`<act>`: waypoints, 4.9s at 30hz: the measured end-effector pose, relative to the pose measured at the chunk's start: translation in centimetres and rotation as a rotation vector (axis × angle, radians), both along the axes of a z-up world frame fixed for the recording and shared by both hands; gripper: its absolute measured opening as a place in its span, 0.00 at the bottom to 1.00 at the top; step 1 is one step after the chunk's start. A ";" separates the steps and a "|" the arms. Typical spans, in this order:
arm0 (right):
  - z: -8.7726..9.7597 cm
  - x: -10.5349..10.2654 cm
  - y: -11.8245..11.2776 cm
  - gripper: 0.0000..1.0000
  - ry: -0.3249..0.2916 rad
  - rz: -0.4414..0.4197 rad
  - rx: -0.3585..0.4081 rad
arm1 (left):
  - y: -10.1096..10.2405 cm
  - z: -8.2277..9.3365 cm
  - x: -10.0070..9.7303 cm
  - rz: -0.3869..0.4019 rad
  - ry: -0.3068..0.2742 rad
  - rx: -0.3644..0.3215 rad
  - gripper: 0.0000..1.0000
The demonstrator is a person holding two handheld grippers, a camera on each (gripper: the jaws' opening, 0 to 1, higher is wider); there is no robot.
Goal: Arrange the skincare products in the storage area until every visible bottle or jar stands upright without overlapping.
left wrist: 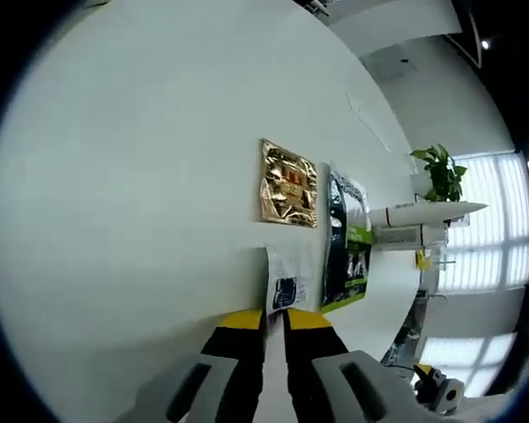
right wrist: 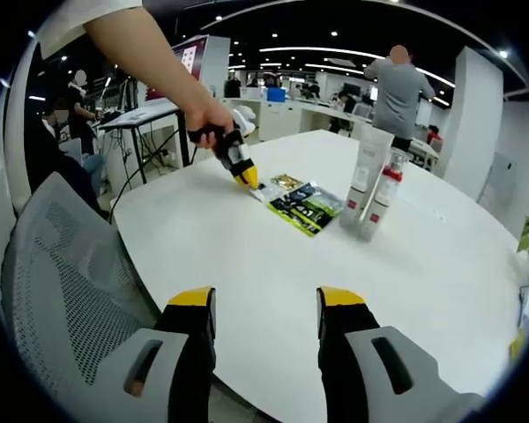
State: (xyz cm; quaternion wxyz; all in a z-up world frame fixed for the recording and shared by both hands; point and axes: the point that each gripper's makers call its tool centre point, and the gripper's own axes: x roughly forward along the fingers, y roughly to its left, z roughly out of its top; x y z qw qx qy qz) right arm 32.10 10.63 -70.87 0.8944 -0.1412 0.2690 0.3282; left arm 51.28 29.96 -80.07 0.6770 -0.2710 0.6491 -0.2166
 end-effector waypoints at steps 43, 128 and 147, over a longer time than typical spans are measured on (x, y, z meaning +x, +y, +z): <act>0.1 0.0 -0.1 0.42 -0.007 0.003 -0.006 | -10.9 1.4 5.6 -0.960 -0.715 0.340 0.50; 0.0 -0.1 0.0 0.40 -0.004 0.019 -0.013 | -7.2 1.6 6.1 -1.242 -0.676 0.459 0.36; -0.3 -0.3 0.3 0.40 0.008 0.033 -0.019 | -9.7 -0.8 5.1 -1.402 -0.642 0.483 0.36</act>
